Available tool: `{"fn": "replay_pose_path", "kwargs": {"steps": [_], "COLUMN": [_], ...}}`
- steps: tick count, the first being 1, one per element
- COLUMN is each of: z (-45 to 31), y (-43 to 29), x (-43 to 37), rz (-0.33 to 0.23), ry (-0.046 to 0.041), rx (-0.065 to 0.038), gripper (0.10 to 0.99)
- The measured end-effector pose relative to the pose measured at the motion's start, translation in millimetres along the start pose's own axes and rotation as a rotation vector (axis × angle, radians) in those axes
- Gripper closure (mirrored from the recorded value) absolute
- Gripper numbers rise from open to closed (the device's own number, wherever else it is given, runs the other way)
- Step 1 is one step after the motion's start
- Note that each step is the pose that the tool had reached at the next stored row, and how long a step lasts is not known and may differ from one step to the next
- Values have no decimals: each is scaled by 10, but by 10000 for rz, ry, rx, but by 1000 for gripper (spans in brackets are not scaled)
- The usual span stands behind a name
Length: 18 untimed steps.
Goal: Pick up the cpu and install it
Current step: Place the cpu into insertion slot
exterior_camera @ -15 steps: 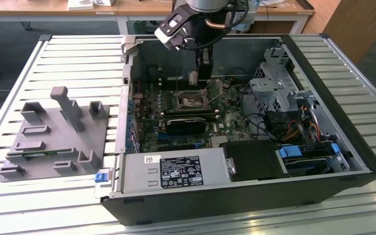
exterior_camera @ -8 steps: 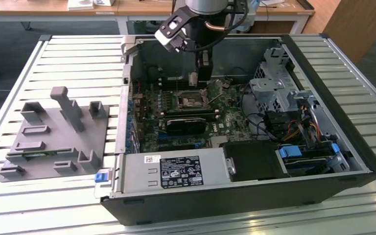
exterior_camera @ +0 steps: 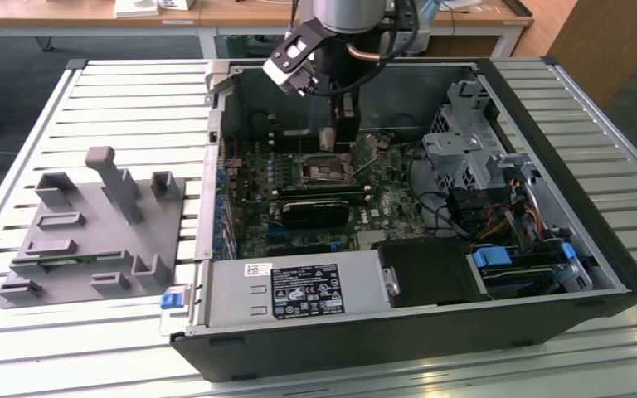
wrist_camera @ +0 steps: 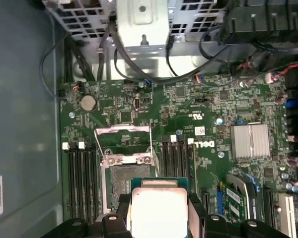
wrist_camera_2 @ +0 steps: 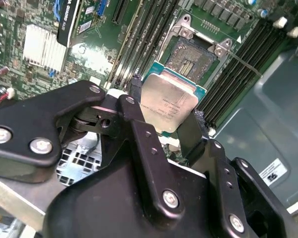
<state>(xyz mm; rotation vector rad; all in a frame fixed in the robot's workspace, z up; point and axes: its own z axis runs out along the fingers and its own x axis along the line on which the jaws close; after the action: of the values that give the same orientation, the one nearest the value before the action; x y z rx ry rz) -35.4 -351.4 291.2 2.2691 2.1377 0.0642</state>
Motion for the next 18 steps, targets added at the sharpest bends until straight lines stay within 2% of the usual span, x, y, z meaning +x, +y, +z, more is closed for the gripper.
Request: {"fn": "replay_pose_path", "kwargs": {"steps": [5, 8, 18], "z": [39, 52, 62], "y": [-2, -2, -3], "x": [-1, -1, -1], "rz": [-910, -1262, -1343], "ry": [41, 51, 37], "rx": [13, 18, 24], "gripper": [549, 549, 549]}}
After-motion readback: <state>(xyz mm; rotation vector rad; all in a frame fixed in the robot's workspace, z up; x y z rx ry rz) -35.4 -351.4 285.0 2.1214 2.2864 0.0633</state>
